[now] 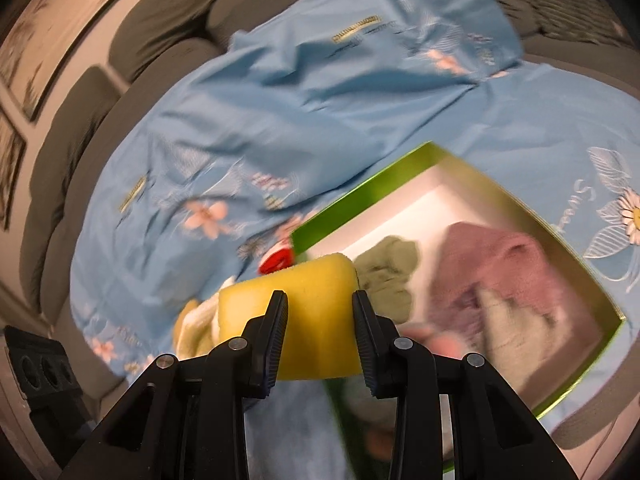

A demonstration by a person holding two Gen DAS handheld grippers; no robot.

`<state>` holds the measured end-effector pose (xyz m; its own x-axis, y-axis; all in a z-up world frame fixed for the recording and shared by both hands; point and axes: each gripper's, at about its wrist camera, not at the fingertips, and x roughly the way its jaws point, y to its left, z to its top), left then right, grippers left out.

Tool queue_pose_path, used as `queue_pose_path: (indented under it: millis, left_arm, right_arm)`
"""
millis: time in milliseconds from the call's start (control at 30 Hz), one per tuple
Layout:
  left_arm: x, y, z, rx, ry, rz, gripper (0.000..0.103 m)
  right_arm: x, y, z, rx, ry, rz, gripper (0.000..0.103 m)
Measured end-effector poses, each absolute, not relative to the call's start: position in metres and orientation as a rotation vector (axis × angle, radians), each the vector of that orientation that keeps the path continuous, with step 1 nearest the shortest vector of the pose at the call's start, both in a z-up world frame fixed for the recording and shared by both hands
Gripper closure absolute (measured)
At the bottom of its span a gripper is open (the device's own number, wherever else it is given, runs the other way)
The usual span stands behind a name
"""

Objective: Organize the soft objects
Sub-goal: 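Lift the yellow sponge and carry it over the green box, then open the right tool to release the sponge into the box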

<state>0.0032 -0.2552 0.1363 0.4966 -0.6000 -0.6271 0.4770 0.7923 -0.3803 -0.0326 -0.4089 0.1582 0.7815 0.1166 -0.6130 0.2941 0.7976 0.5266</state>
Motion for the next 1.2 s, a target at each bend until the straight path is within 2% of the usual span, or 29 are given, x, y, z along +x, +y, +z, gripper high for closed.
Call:
queue_pose_path:
  millis: [267,600,667,733,800,833,933,1067,1133,1200]
  left_arm:
    - [0.016,-0.301,0.122,-0.148,0.905,-0.750,0.073]
    - [0.027,-0.321,0.107,-0.139,0.974,-0.743,0.073]
    - [0.030,-0.317,0.107,-0.149,0.972,-0.740,0.069]
    - [0.029,-0.312,0.108,-0.165,0.978,-0.740,0.055]
    - [0.027,-0.305,0.112,-0.192,0.969,-0.750,0.046]
    - [0.024,-0.302,0.116,-0.199,0.957,-0.755,0.040]
    - [0.014,-0.287,0.129,-0.208,0.910,-0.745,0.025]
    - [0.004,-0.260,0.138,-0.224,0.885,-0.711,0.020]
    - [-0.001,-0.243,0.141,-0.230,0.867,-0.686,0.019]
    - [-0.007,-0.221,0.143,-0.242,0.842,-0.647,0.016]
  right_arm:
    - [-0.036,-0.455,0.149,0.706,0.675,-0.207,0.067]
    - [-0.029,-0.475,0.135,0.721,0.707,-0.284,0.067]
    - [-0.028,-0.476,0.134,0.728,0.699,-0.282,0.067]
    - [-0.028,-0.477,0.133,0.749,0.691,-0.259,0.067]
    - [-0.029,-0.476,0.135,0.771,0.677,-0.231,0.067]
    - [-0.030,-0.474,0.137,0.771,0.665,-0.220,0.065]
    - [-0.036,-0.465,0.147,0.739,0.617,-0.221,0.035]
    - [-0.040,-0.453,0.158,0.703,0.578,-0.195,0.032]
    - [-0.040,-0.445,0.162,0.699,0.571,-0.163,0.025]
    - [-0.037,-0.431,0.165,0.676,0.583,-0.120,0.024]
